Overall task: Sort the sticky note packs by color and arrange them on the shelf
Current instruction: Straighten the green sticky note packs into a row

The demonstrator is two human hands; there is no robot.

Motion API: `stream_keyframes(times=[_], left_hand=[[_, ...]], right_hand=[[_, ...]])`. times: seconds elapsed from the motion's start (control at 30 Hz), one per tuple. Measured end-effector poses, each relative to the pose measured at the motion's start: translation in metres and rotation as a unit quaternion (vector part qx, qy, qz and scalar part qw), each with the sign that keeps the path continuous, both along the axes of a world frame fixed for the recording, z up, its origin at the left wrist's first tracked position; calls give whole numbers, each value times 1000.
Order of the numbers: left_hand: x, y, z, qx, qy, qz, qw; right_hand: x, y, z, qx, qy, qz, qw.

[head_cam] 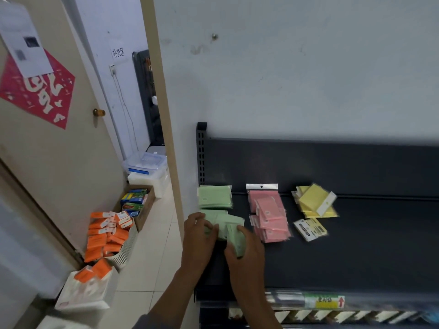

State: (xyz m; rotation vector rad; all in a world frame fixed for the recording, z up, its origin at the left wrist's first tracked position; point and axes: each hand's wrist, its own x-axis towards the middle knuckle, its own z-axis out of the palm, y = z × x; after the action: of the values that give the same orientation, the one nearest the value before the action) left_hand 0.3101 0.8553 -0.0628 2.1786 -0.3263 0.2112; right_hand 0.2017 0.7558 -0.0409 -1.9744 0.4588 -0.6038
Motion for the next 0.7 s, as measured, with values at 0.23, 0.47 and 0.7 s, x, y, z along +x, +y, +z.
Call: stream_keyframes(times=[0.23, 0.47, 0.7], left_hand=[[-3, 2, -1, -54, -43, 19, 997], [-2, 9, -1, -62, -33, -14, 997], [-4, 30, -8, -34, 19, -110, 993]], right_hand=[[8, -12, 3, 38, -18, -4, 999], [39, -11, 8, -10, -13, 72, 997], [57, -23, 6, -15, 6, 92, 996]])
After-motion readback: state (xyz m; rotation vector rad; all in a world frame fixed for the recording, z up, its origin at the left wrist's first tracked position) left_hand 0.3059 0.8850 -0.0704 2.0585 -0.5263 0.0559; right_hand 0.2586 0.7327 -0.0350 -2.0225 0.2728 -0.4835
